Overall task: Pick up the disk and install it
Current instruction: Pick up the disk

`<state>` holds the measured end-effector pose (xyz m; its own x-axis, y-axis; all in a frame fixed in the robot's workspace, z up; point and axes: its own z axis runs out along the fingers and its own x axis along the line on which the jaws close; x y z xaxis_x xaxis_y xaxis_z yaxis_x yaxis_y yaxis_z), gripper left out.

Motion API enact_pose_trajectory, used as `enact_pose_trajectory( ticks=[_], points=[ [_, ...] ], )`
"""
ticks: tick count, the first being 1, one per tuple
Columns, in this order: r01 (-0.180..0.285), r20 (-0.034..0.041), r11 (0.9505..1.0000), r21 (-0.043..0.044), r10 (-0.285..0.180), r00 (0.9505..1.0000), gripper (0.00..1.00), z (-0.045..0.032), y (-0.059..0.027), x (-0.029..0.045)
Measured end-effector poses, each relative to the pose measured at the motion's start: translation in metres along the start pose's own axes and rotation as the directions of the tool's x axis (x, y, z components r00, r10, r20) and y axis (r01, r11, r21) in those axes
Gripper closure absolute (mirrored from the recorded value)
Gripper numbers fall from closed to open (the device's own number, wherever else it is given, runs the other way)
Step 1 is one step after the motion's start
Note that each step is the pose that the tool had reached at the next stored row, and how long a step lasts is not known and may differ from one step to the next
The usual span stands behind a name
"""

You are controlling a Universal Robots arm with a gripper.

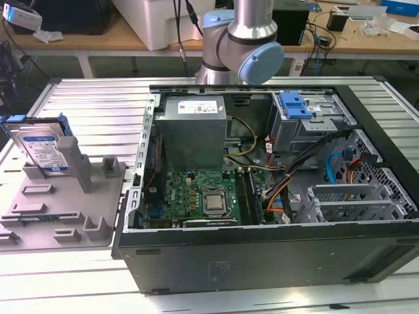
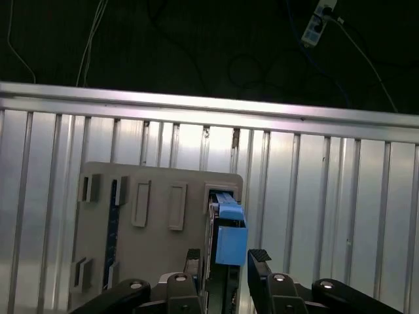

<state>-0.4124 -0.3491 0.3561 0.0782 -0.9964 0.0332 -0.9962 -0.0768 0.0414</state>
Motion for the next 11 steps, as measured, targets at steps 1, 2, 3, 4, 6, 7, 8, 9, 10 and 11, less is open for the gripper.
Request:
enact_pose_trajectory(
  ticks=[1, 2, 3, 4, 6, 7, 8, 9, 10, 11],
  points=[
    [-0.005, 0.0002, 1.0, -0.0002, 0.005, 1.0, 0.58, 0.0005, -0.0001, 0.0001],
    [-0.009, 0.0003, 1.0, -0.0005, 0.009, 1.0, 0.58, 0.001, -0.0002, 0.0003],
    [-0.014, 0.0006, 0.9999, -0.0005, 0.014, 0.9999, 0.58, 0.0016, -0.0004, 0.0004],
    [-0.022, 0.0008, 0.9998, -0.0009, 0.022, 0.9998, 0.58, 0.0026, -0.0005, 0.0005],
    [-0.036, 0.0015, 0.9993, -0.0014, 0.036, 0.9993, 0.58, 0.0044, -0.0006, 0.0005],
    [-0.041, 0.0016, 0.9991, -0.0016, 0.041, 0.9991, 0.58, 0.005, -0.0006, 0.0005],
    [-0.046, 0.002, 0.999, -0.0018, 0.046, 0.999, 0.58, 0.0055, -0.0007, 0.0005],
    [-0.049, 0.0029, 0.9988, -0.0018, 0.049, 0.9988, 0.58, 0.0061, -0.0007, 0.0005],
    [-0.05, 0.0035, 0.9987, -0.0018, 0.05, 0.9987, 0.58, 0.0064, -0.0007, 0.0004],
    [-0.051, 0.0041, 0.9987, -0.0018, 0.051, 0.9987, 0.58, 0.0068, -0.0007, 0.0004]
  ],
)
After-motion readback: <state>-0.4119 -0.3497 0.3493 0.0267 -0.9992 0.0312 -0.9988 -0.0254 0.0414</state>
